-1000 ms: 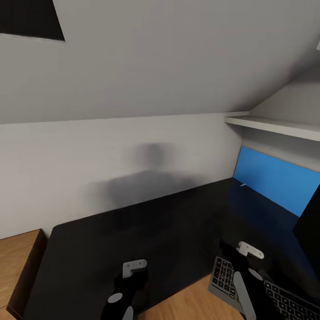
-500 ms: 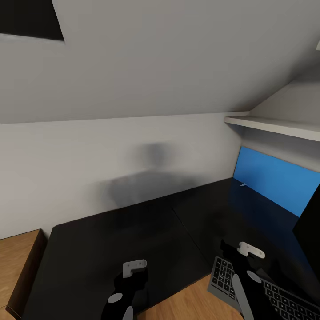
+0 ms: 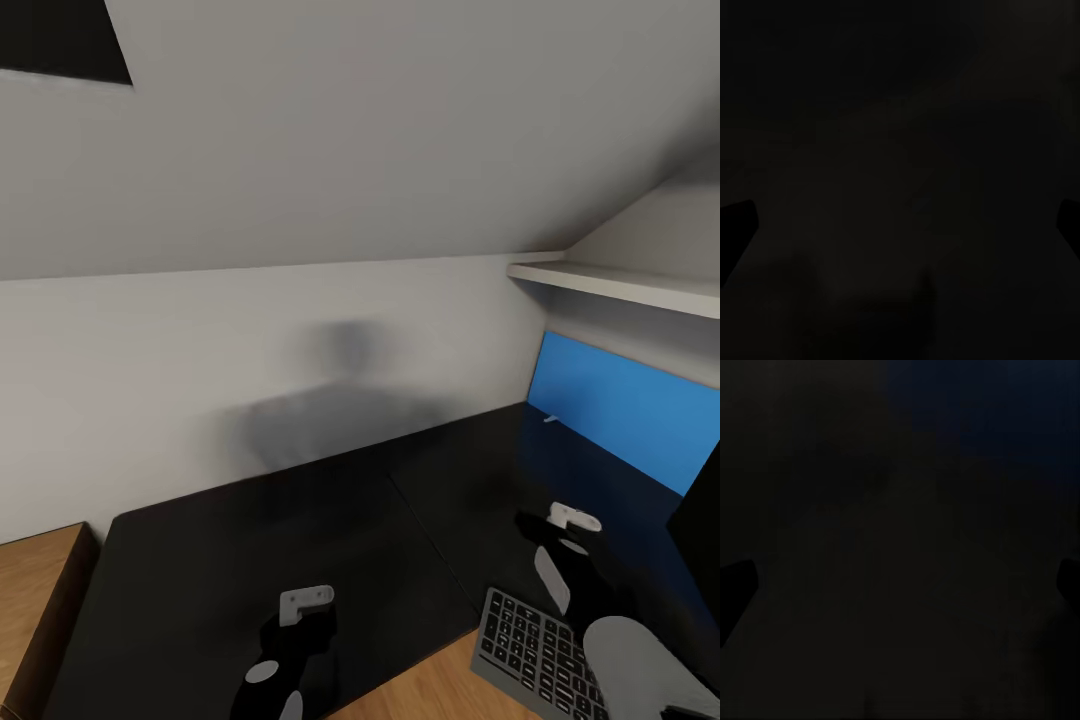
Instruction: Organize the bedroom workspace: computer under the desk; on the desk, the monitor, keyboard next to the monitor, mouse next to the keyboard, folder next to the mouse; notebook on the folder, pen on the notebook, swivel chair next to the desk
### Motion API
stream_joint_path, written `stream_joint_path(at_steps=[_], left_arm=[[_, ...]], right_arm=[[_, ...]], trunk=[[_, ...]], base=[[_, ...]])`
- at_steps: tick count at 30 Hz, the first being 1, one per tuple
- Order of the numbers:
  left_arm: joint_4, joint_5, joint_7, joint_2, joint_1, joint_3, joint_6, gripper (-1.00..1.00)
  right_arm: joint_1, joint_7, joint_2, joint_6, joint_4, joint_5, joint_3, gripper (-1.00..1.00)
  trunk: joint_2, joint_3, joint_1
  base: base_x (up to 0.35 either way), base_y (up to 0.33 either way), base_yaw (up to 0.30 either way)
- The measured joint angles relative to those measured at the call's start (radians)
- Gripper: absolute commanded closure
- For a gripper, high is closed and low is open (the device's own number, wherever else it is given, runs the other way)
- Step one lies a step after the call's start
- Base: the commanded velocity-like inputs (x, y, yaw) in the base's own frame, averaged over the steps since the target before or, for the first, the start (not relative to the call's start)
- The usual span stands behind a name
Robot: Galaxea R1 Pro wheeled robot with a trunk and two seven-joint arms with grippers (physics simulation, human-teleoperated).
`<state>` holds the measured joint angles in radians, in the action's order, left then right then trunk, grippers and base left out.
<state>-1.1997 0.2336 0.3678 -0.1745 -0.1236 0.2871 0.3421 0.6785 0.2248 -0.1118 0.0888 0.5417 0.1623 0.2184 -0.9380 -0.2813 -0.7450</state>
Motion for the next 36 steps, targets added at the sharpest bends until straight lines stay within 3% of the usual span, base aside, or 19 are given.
stream_joint_path(at_steps=[3,9,14,18,22,36], left_arm=[[0.000,0.000,0.000,0.000,0.000,0.002,0.000,-1.00],[-0.003,0.000,0.001,0.000,0.000,0.018,0.000,-1.00],[-0.009,0.001,0.005,0.000,0.000,0.030,0.000,-1.00],[-0.012,0.001,0.007,0.000,0.000,0.034,0.000,-1.00],[-0.012,0.001,0.008,0.000,0.000,0.035,0.000,-1.00],[-0.017,0.003,0.009,0.000,0.000,0.035,0.000,-1.00]], right_arm=[[0.063,0.001,-0.012,-0.049,-0.139,-0.012,-0.001,-1.00],[0.084,0.001,-0.017,-0.061,-0.220,-0.029,0.001,-1.00],[0.087,0.002,-0.018,-0.020,-0.241,-0.031,0.002,-1.00],[0.088,0.000,-0.018,0.095,-0.241,-0.028,0.004,-1.00],[0.088,-0.001,-0.017,0.147,-0.238,-0.026,0.007,-1.00],[0.088,-0.007,-0.019,0.169,-0.235,-0.024,0.009,-1.00]], trunk=[[0.000,0.000,0.000],[0.000,0.000,0.000],[0.000,0.000,0.000],[0.000,0.000,0.000],[-0.028,-0.013,-0.015],[-0.126,-0.056,-0.069]], base=[[0.000,0.000,0.000],[0.000,0.000,0.000],[0.000,0.000,0.000],[0.000,0.000,0.000],[0.000,0.000,0.000],[0.000,0.000,0.000]])
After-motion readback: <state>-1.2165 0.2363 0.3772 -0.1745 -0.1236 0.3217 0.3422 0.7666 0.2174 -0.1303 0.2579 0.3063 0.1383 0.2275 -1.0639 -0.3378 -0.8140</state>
